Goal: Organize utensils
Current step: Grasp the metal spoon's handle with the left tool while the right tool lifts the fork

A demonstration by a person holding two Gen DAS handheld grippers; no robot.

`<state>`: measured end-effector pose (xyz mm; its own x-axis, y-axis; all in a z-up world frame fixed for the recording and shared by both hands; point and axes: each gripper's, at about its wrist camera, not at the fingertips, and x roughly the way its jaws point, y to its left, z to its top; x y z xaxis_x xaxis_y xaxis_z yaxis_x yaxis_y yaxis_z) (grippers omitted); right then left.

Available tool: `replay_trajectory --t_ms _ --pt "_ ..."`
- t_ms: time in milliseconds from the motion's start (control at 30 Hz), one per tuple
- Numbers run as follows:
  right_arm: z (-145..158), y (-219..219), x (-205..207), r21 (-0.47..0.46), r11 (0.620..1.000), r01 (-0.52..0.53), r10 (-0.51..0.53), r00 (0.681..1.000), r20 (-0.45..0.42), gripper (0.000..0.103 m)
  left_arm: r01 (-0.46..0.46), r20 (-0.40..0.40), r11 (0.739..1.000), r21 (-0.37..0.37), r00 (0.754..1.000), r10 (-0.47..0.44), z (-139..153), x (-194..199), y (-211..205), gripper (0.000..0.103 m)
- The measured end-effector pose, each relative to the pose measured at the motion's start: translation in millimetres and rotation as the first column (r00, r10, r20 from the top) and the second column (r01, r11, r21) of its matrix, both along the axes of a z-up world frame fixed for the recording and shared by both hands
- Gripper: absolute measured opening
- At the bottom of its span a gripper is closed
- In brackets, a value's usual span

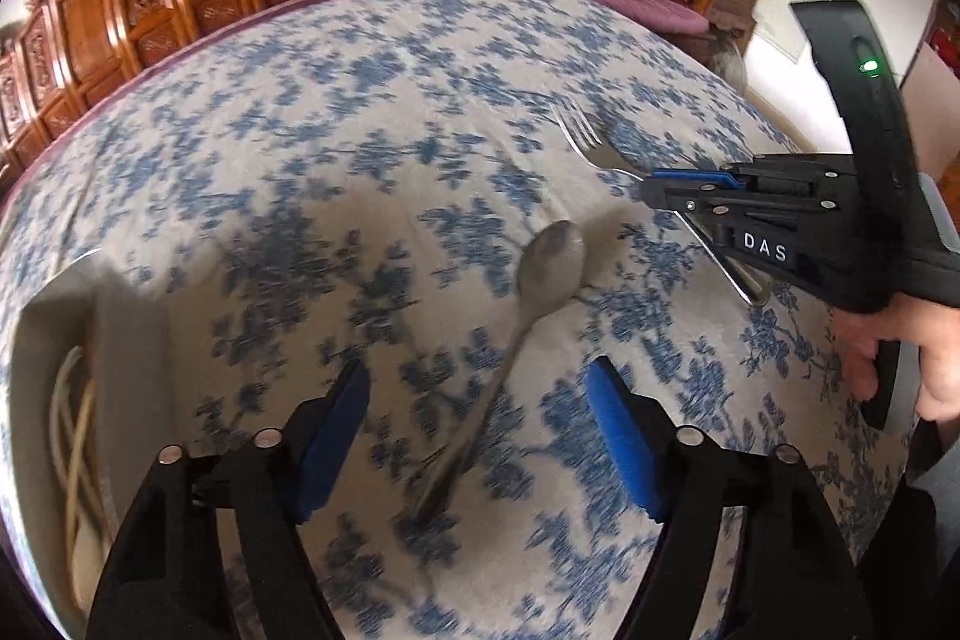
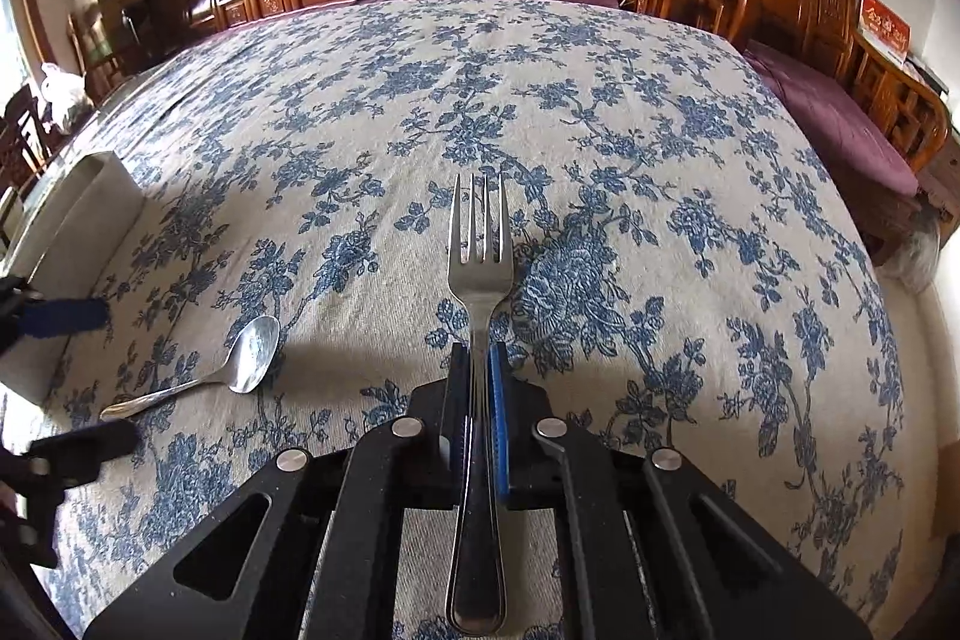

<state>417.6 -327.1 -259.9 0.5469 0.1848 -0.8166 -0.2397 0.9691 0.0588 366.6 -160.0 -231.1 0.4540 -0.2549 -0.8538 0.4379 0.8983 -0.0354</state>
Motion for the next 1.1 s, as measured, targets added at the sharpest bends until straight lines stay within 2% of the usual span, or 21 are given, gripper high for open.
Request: replay_trajectory --t_ms 233,400,533,633,700,1100 --pt "1 -8 -1 0.047 0.999 0.011 -0.010 1.000 -0.016 0.008 0.038 0.006 0.999 -0.016 0.999 -0.038 0 20 -26 0.064" --pt "1 -11 -2 0.068 0.998 0.012 -0.011 1.000 -0.024 0.009 0.024 -0.022 0.999 -0.040 0.999 -0.025 -5 36 -30 0.045" --pt "1 -12 -2 0.077 0.997 0.016 -0.013 1.000 -0.027 0.009 0.020 -0.047 0.999 -0.042 0.999 -0.022 -12 46 -32 0.039" --pt "1 -13 -2 0.083 0.996 0.015 -0.013 0.999 -0.030 0.009 0.031 -0.028 0.999 -0.008 0.999 -0.031 -13 45 -36 0.035" --pt "1 -13 -1 0.085 0.996 0.016 -0.014 0.999 -0.031 0.009 0.040 -0.012 0.999 0.020 0.999 -0.040 -13 43 -39 0.027" --pt "1 -3 -3 0.070 0.998 0.000 0.002 1.000 -0.028 0.009 0.053 0.019 0.997 0.050 0.998 -0.054 -10 24 -38 0.027"
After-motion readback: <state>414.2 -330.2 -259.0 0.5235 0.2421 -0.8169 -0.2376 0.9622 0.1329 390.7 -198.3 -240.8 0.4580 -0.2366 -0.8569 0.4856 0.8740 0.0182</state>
